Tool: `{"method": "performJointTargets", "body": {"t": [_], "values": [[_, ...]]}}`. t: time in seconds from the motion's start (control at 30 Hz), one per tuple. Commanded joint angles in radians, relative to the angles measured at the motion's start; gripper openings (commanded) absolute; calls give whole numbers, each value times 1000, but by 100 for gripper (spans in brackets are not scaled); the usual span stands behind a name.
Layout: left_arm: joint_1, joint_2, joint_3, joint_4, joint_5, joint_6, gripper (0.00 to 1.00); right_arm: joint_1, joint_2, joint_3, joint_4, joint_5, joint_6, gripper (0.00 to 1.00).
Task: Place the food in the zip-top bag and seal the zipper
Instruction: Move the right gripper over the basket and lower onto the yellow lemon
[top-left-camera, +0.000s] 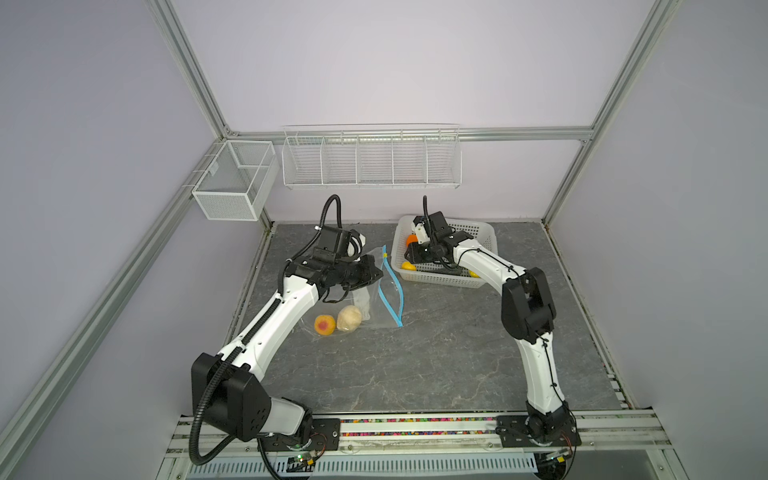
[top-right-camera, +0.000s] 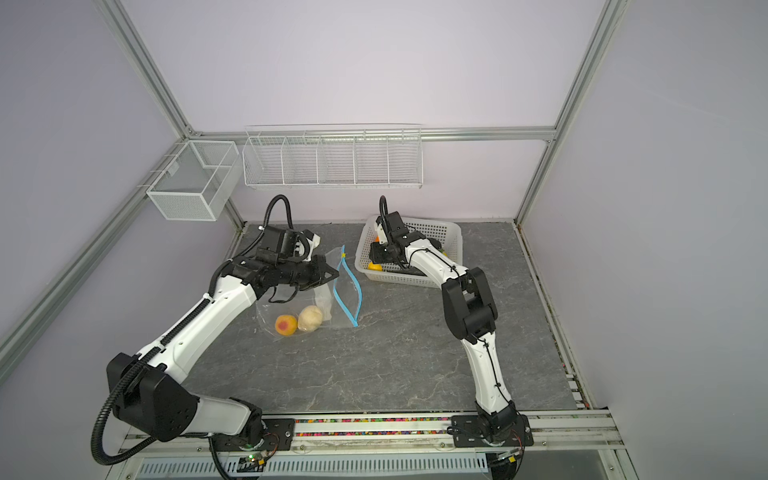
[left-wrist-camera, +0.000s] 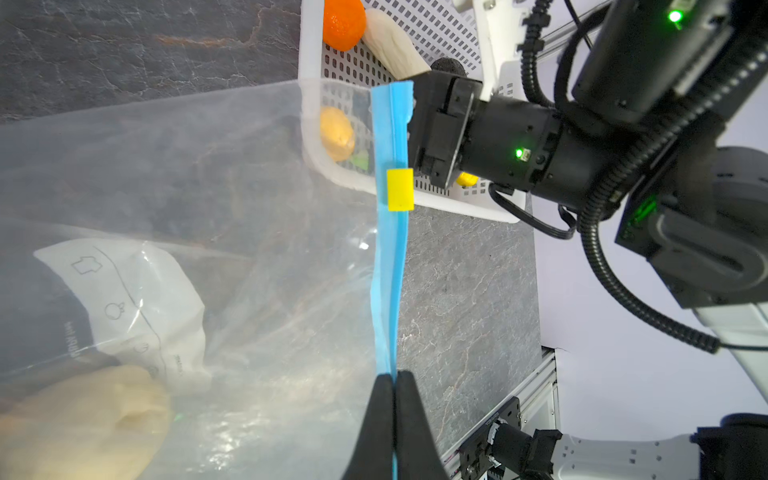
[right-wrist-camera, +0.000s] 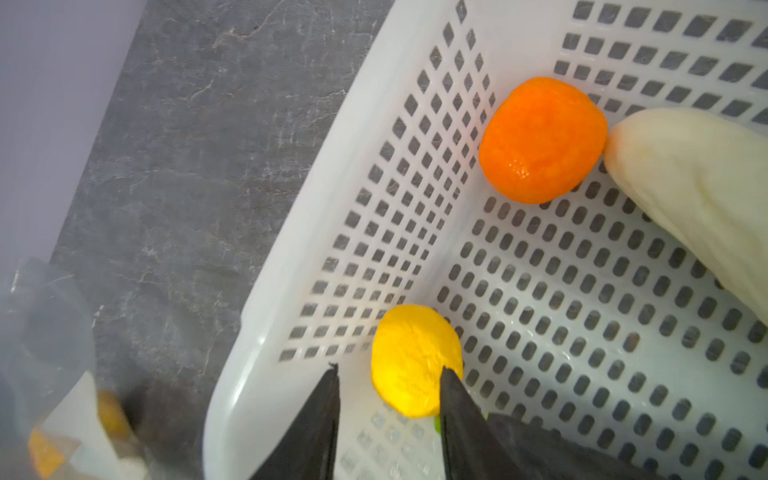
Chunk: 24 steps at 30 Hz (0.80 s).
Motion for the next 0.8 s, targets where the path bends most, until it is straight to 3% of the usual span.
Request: {"method": "performJointTargets", "body": {"t": [0.0, 0.33, 0.77], "values": [[5, 10, -19, 13, 7, 17, 0, 10, 56, 115, -150, 20, -69, 42], [10, -1, -20, 30, 9, 11, 0, 46, 56, 124, -243, -22, -134, 41], [11, 8, -19, 23, 4, 9, 0, 59, -89, -88, -188, -17, -130, 42]]}}
